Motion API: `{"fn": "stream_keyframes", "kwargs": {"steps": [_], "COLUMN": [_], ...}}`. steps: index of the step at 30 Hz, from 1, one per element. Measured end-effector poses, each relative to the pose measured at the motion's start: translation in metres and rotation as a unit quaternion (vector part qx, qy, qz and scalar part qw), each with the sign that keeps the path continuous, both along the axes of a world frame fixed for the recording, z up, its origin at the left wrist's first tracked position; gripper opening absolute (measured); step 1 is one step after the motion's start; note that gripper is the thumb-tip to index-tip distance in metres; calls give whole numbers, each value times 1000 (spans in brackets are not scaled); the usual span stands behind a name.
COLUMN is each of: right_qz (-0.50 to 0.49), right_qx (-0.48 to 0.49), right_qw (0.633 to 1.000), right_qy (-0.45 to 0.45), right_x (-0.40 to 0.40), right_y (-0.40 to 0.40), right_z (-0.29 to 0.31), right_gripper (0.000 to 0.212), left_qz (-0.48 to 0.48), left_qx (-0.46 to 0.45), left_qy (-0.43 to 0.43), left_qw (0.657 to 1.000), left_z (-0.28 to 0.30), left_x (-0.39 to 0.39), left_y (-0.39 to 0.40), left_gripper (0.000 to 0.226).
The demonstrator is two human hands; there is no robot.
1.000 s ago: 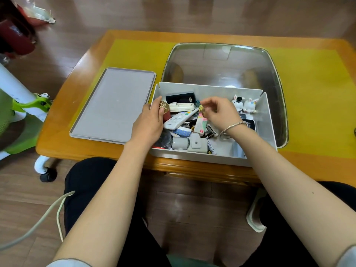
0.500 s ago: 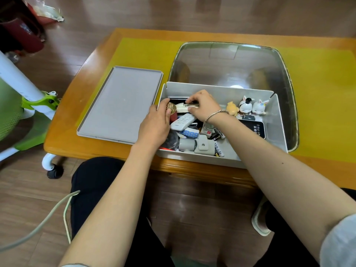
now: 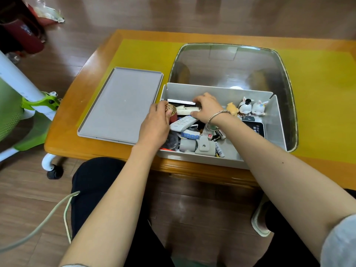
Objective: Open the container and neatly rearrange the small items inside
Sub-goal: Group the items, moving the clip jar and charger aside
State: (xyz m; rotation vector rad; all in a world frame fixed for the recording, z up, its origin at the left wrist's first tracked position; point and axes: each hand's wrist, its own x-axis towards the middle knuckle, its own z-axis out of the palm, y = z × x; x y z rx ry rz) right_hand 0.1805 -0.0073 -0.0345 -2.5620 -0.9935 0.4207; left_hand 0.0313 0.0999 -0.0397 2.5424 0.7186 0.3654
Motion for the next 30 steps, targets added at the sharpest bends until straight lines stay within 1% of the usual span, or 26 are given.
{"fn": "stream_keyframes", "kwargs": {"steps": [2, 4, 6, 7, 10, 14, 18, 20, 22, 25, 28, 30], "right_qz": [17, 21, 33, 43, 71, 105, 136, 140, 120, 56, 18, 2], "right_qx": [12, 38, 68, 77, 90, 79, 61, 65, 84, 129, 124, 112], "right_qw": [999, 995, 988, 987, 987, 985, 987, 987, 987, 987, 990, 993], "right_qy": [29, 87, 132, 135, 116, 112, 58, 54, 60, 81, 64, 37], "right_x": [-1, -3, -7, -9, -16, -27, -29, -29, -30, -29, -28, -28], "right_y": [-5, -11, -19, -22, -33, -41, -39, -38, -40, -47, -55, -60], "right_z": [5, 12, 18, 21, 23, 19, 23, 26, 28, 28, 26, 24], "right_gripper": [44, 37, 39, 40, 38, 39, 45, 45, 41, 33, 29, 27], "left_qz": [-1, 3, 12, 16, 18, 18, 16, 14, 14, 2, -11, -14], "left_qx": [-6, -13, -16, -15, -14, -20, -27, -34, -40, -36, -27, -25], "left_qy": [-23, -62, -108, -124, -153, -187, -214, -216, -215, -218, -216, -211], "left_qw": [1000, 998, 994, 992, 988, 982, 976, 976, 976, 975, 976, 977], "left_z": [1, 3, 5, 7, 9, 11, 11, 11, 10, 10, 9, 9], "left_x": [0, -1, -3, -4, -7, -9, -10, -10, -9, -10, -10, -10], "left_y": [0, -1, -2, -3, -4, -5, -6, -6, -6, -6, -5, -6], "left_gripper": [35, 32, 32, 32, 34, 35, 36, 36, 36, 36, 35, 34]}}
